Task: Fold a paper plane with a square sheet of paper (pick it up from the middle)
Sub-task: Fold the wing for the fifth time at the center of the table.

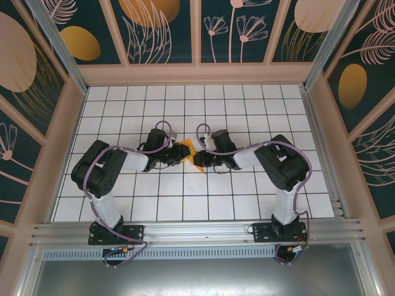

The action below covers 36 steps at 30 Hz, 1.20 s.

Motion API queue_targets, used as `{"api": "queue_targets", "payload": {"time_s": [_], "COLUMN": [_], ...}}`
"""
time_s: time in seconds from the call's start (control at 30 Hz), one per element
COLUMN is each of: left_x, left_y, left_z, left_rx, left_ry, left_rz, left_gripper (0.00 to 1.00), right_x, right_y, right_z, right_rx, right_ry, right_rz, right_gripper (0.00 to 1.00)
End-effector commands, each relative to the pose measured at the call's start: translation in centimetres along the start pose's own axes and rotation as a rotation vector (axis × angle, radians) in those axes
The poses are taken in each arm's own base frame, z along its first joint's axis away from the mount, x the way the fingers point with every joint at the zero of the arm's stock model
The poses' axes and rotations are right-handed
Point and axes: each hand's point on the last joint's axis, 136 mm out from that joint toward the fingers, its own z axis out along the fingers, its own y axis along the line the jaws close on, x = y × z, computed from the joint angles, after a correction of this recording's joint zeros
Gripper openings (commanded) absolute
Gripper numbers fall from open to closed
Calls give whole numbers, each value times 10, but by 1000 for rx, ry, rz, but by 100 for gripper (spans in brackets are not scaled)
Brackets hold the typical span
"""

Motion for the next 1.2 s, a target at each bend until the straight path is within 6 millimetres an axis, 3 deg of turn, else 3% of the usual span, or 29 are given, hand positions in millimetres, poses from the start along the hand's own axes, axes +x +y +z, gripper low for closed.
{"api": "queue_targets", "payload": {"time_s": [0.0,0.53,0.9,1.17], "left_x": [-8,-5,-3,1], "left_y": [-5,29,36,43], "left_z": [5,10,12,11], "left_rx": [16,-102,-122,-139], "left_ry": [-21,-26,-21,-9], "left_rz": [11,-51,-60,-53], "left_gripper": [25,18,17,16], "right_x": [10,7,-2,4], "right_y": [-10,-5,9,14], "right_z": [5,2,-9,-17], "right_rx": [19,22,21,9], "right_ry": [50,66,75,125], "right_rz": [9,13,42,105], "right_gripper": [9,13,18,20]}}
